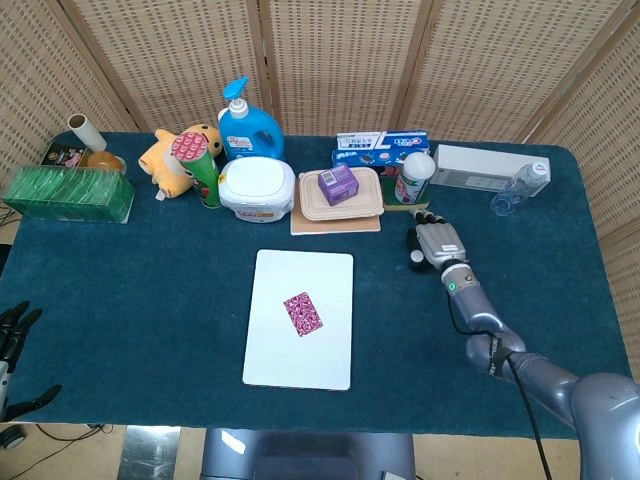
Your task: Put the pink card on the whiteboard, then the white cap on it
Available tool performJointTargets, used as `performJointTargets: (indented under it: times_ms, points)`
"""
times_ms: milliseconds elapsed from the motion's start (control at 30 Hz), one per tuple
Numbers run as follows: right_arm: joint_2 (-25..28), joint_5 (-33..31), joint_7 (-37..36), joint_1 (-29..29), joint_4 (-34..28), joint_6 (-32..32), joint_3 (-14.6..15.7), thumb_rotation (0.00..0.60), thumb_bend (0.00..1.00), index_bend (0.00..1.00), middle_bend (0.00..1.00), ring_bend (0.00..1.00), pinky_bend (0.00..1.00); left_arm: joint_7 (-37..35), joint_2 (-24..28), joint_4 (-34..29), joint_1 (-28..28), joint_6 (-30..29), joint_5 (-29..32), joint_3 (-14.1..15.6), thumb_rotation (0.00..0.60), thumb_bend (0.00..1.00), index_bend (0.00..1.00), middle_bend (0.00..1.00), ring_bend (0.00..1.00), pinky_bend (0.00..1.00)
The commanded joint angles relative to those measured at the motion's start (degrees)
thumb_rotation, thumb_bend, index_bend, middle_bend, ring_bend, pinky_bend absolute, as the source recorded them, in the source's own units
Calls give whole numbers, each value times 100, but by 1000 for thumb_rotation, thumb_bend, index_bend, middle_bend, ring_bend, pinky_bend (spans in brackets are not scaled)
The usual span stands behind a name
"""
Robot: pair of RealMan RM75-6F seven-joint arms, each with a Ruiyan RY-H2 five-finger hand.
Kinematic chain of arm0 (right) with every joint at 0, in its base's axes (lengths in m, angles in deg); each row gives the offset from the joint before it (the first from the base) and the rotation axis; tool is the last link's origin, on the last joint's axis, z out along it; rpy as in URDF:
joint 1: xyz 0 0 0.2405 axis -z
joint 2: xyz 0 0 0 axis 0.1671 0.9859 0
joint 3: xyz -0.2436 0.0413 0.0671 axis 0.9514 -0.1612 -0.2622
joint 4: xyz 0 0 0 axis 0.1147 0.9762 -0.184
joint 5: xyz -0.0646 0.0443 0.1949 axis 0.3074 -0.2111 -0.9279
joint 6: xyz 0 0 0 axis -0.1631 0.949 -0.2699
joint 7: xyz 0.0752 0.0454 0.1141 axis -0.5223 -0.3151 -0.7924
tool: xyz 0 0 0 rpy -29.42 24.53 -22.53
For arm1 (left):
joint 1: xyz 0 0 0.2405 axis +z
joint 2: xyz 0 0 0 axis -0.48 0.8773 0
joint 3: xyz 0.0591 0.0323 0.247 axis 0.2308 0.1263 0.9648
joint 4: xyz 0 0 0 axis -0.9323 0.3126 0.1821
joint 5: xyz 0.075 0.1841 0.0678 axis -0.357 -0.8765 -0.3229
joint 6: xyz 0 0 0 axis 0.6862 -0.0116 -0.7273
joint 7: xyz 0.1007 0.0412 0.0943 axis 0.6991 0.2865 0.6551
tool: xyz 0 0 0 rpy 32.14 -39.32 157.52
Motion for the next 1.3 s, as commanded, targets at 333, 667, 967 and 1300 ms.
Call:
performJointTargets:
  times_ms: [333, 667, 967, 1300]
  points:
    - [65, -450, 312, -24, 126, -277, 23, 600, 343, 425, 28, 0, 116, -4, -9, 17, 17, -41, -12, -6, 600, 14, 0, 0, 0, 22]
    - [38, -569, 343, -46, 190, -369, 21, 600, 344, 420, 28, 0, 116, 27, -18, 5, 18, -35, -31, 4, 600, 14, 0, 0, 0, 22]
    - [-32, -606, 250, -71, 323, -449, -12, 600, 345, 478, 35, 0, 116, 36, -16, -3, 4, -3, -24, 5, 600, 14, 0, 0, 0, 22]
    - [-8, -469, 126, -39, 273, -400, -29, 600, 346, 537, 53, 0, 125, 77, -31, -14, -1, 20, -15, 8, 600, 13, 0, 0, 0, 22]
